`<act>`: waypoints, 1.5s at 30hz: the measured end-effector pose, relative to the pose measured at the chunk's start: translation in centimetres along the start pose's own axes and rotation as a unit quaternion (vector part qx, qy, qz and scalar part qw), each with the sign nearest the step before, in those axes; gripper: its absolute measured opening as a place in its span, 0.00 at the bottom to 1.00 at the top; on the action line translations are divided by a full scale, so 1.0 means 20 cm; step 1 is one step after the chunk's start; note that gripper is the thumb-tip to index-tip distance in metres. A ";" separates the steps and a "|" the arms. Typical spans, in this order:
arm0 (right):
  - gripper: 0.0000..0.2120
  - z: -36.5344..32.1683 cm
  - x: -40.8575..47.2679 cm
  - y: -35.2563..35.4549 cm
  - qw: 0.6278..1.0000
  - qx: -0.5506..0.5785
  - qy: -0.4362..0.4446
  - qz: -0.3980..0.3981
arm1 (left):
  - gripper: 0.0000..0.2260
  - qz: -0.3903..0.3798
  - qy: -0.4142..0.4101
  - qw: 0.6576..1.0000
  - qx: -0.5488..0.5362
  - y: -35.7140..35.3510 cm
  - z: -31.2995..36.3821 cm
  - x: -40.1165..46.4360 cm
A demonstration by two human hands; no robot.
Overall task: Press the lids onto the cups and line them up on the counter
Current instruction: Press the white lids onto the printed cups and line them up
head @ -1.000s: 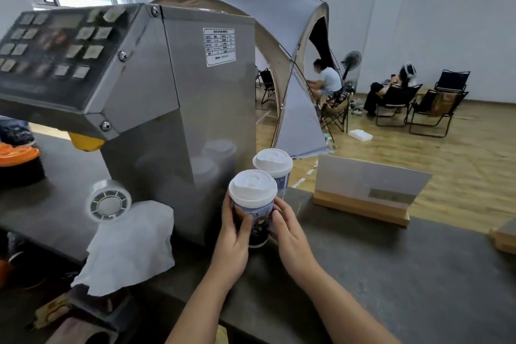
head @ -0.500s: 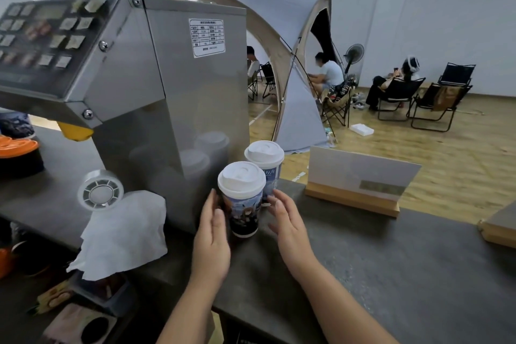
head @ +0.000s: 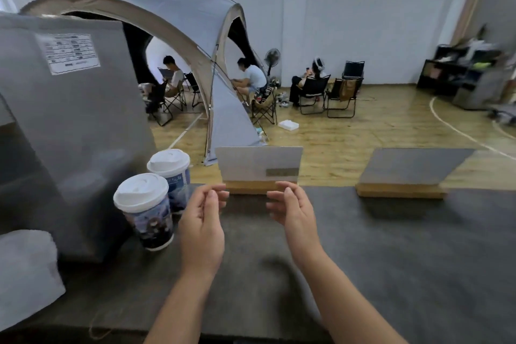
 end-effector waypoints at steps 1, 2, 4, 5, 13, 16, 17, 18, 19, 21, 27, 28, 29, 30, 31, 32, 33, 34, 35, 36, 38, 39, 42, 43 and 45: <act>0.11 -0.04 0.02 0.12 1.000 -0.001 0.006 0.020 | 0.11 -0.021 0.023 1.000 -0.005 -0.11 -0.01 -0.03; 0.12 -0.08 0.04 0.24 0.999 -0.004 0.012 0.042 | 0.11 -0.045 0.045 0.998 -0.009 -0.22 -0.02 -0.07; 0.12 -0.17 0.06 0.53 0.995 -0.017 0.028 0.094 | 0.10 -0.108 0.081 0.991 -0.018 -0.46 -0.02 -0.20; 0.13 -0.21 0.06 0.68 0.991 -0.022 0.036 0.123 | 0.09 -0.139 0.094 0.985 -0.024 -0.58 -0.02 -0.28; 0.13 -0.51 -0.08 1.83 0.934 -0.054 0.092 0.342 | 0.08 -0.364 0.134 0.918 -0.088 -1.45 0.15 -1.11; 0.12 -0.60 -0.11 2.21 0.908 -0.067 0.108 0.398 | 0.09 -0.418 0.138 0.893 -0.092 -1.73 0.25 -1.42; 0.12 -0.63 -0.10 2.33 0.902 -0.074 0.111 0.411 | 0.09 -0.433 0.139 0.886 -0.095 -1.82 0.27 -1.52; 0.12 -0.65 -0.08 2.45 0.895 -0.081 0.114 0.423 | 0.09 -0.447 0.138 0.879 -0.095 -1.93 0.30 -1.61; 0.11 -0.67 -0.04 2.57 0.890 -0.085 0.114 0.434 | 0.09 -0.459 0.136 0.873 -0.095 -2.03 0.32 -1.69; 0.11 -0.70 0.06 2.81 0.884 -0.094 0.105 0.445 | 0.09 -0.476 0.138 0.863 -0.093 -2.26 0.36 -1.83; 0.09 -0.78 0.57 3.37 0.890 -0.153 0.067 0.424 | 0.08 -0.460 0.158 0.871 -0.069 -2.99 0.44 -2.05; 0.09 -0.79 0.66 3.43 0.892 -0.164 0.063 0.416 | 0.06 -0.455 0.157 0.874 -0.061 -3.10 0.44 -2.06; 0.09 -0.80 0.75 3.48 0.894 -0.170 0.057 0.410 | 0.05 -0.452 0.155 0.877 -0.053 -3.21 0.44 -2.08; 0.11 -0.80 0.84 3.53 0.899 -0.170 0.055 0.401 | 0.07 -0.450 0.156 0.878 -0.046 -3.30 0.44 -2.09; 0.14 -0.81 0.91 3.56 0.903 -0.164 0.053 0.394 | 0.10 -0.448 0.158 0.879 -0.043 -3.38 0.45 -2.11; 0.17 -0.82 0.98 3.59 0.907 -0.155 0.056 0.388 | 0.14 -0.450 0.160 0.878 -0.038 -3.44 0.47 -2.13; 0.19 -0.83 1.04 3.60 0.910 -0.147 0.058 0.383 | 0.18 -0.455 0.163 0.875 -0.033 -3.51 0.48 -2.15; 0.20 -0.83 1.11 3.61 0.913 -0.140 0.054 0.380 | 0.21 -0.462 0.170 0.870 -0.026 -3.56 0.50 -2.17; 0.21 -0.83 1.16 3.61 0.914 -0.133 0.053 0.380 | 0.23 -0.470 0.181 0.863 -0.025 -3.60 0.50 -2.19; 0.23 -0.82 1.20 3.60 0.914 -0.126 0.052 0.382 | 0.24 -0.479 0.193 0.856 -0.028 -3.64 0.51 -2.22; 0.24 -0.78 1.27 3.58 0.916 -0.114 0.050 0.383 | 0.23 -0.502 0.211 0.838 -0.037 -3.68 0.51 -2.26; 0.24 -0.75 1.28 3.56 0.917 -0.100 0.046 0.384 | 0.24 -0.509 0.216 0.832 -0.043 -3.68 0.50 -2.27; 0.22 -0.72 1.25 3.43 0.924 -0.055 0.049 0.376 | 0.22 -0.467 0.225 0.852 -0.072 -3.64 0.47 -2.21; 0.21 -0.72 1.24 3.36 0.927 -0.049 0.060 0.367 | 0.22 -0.445 0.229 0.862 -0.076 -3.60 0.46 -2.16; 0.15 -0.72 1.20 3.21 0.935 -0.049 0.075 0.344 | 0.23 -0.398 0.231 0.885 -0.075 -3.48 0.46 -2.02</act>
Point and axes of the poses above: each hand's wrist, its own x-axis towards the middle knuckle, its own y-axis out of the back of the hand, z = x × y, the point moved 8 cm from there along x, towards the middle knuckle, and after that the axes turned 13 degrees about z, right-handed, at the moved point
